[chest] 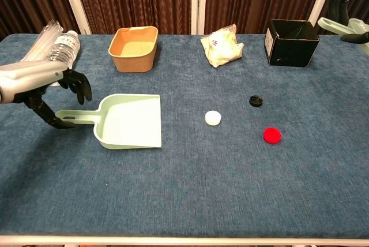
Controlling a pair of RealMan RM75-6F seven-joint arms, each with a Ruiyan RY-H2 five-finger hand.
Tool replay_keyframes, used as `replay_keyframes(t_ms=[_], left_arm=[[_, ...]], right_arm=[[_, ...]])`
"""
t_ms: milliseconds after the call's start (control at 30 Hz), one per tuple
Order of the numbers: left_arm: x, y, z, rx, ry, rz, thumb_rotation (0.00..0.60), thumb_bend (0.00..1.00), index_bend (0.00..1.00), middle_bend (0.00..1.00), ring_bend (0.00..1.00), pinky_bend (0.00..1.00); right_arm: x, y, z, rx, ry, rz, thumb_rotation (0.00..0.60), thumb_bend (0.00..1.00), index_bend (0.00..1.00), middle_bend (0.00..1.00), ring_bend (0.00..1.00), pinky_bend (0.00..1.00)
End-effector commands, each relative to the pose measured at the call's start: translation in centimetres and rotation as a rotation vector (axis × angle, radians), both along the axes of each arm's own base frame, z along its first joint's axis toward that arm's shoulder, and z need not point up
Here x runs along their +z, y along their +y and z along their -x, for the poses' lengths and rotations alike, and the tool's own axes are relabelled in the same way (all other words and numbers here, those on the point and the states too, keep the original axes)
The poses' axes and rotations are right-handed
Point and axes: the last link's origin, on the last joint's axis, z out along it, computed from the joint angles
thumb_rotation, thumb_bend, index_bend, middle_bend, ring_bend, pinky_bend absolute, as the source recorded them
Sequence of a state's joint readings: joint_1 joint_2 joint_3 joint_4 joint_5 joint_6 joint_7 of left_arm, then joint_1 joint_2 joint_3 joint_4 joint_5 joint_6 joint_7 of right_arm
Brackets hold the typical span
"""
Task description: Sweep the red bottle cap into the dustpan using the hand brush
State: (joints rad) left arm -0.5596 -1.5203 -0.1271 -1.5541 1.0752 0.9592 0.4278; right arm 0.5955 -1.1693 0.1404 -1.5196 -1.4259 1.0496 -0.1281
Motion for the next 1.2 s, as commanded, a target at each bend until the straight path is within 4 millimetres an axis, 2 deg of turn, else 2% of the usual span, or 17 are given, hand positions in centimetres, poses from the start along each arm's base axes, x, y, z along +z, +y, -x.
replay_keyframes(t_ms=[33, 367, 667, 900, 1033, 1200], left_arm=[[-0.7, 0.1, 0.0, 0.008, 0.053, -0.022, 0.600, 0.19, 0.41, 0.42, 0.31, 0.26], [-1.3, 0.3, 0.2, 0.020, 0.080, -0.040, 0.600, 0.19, 0.47, 0.48, 0.39, 0.31], [-1.4, 0.4, 0.2, 0.020, 0.090, -0.027, 0.600, 0.23, 0.51, 0.52, 0.41, 0.32], [-1.5, 0.6, 0.1, 0.012, 0.087, -0.015, 0.600, 0.31, 0.54, 0.54, 0.42, 0.32], [-1.3, 0.7, -0.1, -0.009, 0.088, -0.001, 0.600, 0.34, 0.55, 0.55, 0.42, 0.32], [-0.9, 1.3, -0.7, -0.036, 0.093, 0.010, 0.600, 0.36, 0.56, 0.56, 0.42, 0.32]], right_arm=[[-0.1, 0.0, 0.2, -0.005, -0.001, -0.003, 0.600, 0.39, 0.66, 0.62, 0.25, 0.19], [-0.8, 0.1, 0.6, -0.014, 0.002, -0.016, 0.600, 0.39, 0.66, 0.62, 0.25, 0.19], [-1.4, 0.1, 0.9, -0.024, 0.002, -0.032, 0.600, 0.39, 0.66, 0.62, 0.25, 0.20], [-2.0, 0.1, 1.3, -0.033, -0.002, -0.044, 0.600, 0.39, 0.66, 0.62, 0.25, 0.20], [-2.8, 0.0, 1.7, -0.054, -0.012, -0.075, 0.600, 0.39, 0.66, 0.62, 0.25, 0.20], [-5.6, -0.8, 1.1, -0.050, -0.062, -0.186, 0.600, 0.42, 0.66, 0.62, 0.25, 0.20]])
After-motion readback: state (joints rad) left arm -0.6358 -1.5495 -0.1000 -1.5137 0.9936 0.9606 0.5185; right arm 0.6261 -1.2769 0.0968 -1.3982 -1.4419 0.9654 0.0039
